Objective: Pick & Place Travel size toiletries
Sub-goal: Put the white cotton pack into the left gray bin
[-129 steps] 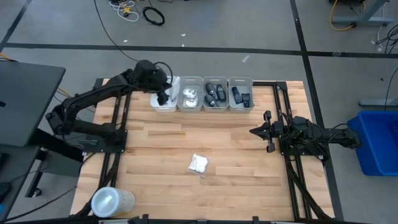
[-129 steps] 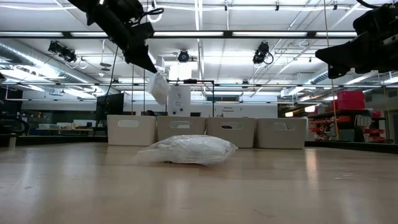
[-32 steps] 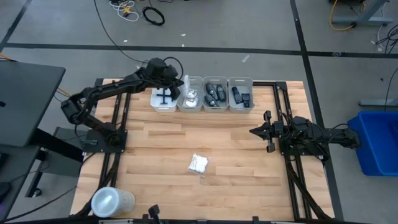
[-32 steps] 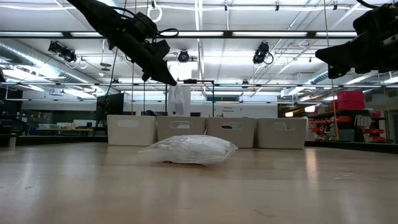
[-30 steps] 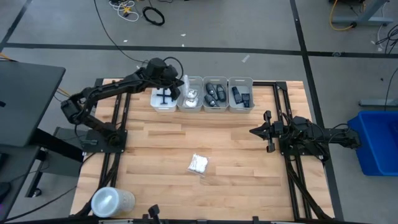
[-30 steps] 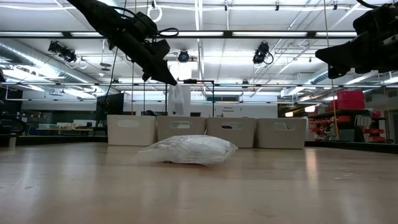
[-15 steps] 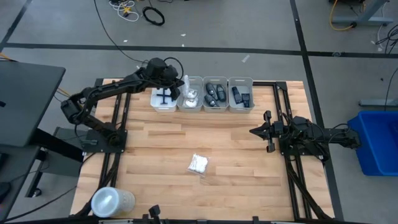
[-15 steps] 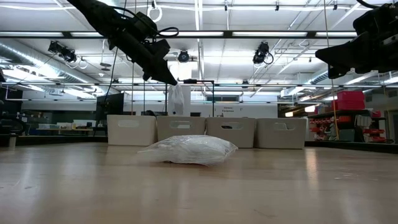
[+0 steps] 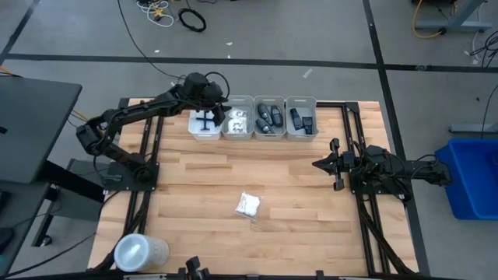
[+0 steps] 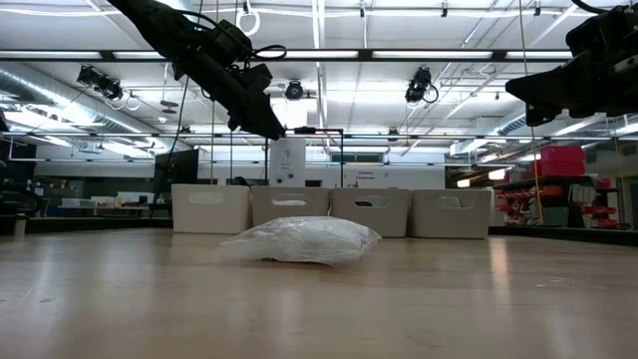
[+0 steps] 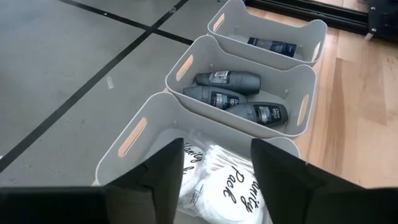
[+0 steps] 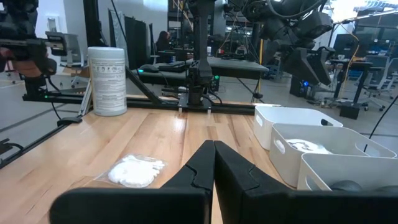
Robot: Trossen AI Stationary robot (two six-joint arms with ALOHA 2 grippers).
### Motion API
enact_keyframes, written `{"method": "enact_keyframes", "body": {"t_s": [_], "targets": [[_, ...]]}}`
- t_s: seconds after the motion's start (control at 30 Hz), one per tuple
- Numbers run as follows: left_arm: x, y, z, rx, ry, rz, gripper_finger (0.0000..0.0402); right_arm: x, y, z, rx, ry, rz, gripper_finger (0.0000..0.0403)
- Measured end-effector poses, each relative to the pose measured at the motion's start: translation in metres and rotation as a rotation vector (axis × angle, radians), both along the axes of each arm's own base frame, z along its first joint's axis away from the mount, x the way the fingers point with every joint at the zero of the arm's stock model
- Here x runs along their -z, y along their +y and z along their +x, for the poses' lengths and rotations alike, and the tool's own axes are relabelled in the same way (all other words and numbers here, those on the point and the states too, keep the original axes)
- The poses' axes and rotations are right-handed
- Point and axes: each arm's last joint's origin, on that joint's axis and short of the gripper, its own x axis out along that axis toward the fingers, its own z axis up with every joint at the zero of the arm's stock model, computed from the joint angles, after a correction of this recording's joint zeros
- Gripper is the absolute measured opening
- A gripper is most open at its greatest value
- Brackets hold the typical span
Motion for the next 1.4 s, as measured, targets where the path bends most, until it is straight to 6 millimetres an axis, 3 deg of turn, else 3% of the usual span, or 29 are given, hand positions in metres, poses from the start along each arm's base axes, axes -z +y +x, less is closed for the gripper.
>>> {"method": "enact_keyframes", "body": {"t_s": [0.33, 0.53, 0.87, 1.4], "targets": [[0.0, 0.0, 0.0, 0.003, 0.0, 0.001, 0.0211, 0.0, 0.0, 0.0, 0.0, -0.001, 0.0, 0.0014], [-0.003, -0.011, 0.006, 0.151, -0.056, -0.054, 0.0199, 0.0, 0.0, 0.0, 0.0, -0.001, 0.0, 0.0014], [-0.006, -0.055, 0.032, 0.327, -0.068, -0.072, 0.0175, 0.0, 0.0, 0.0, 0.0, -0.001, 0.0, 0.0014], [-0.005, -0.141, 0.062, 0.481, -0.042, -0.093, 0.0166, 0.0, 0.0, 0.0, 0.0, -0.001, 0.0, 0.0014]]}}
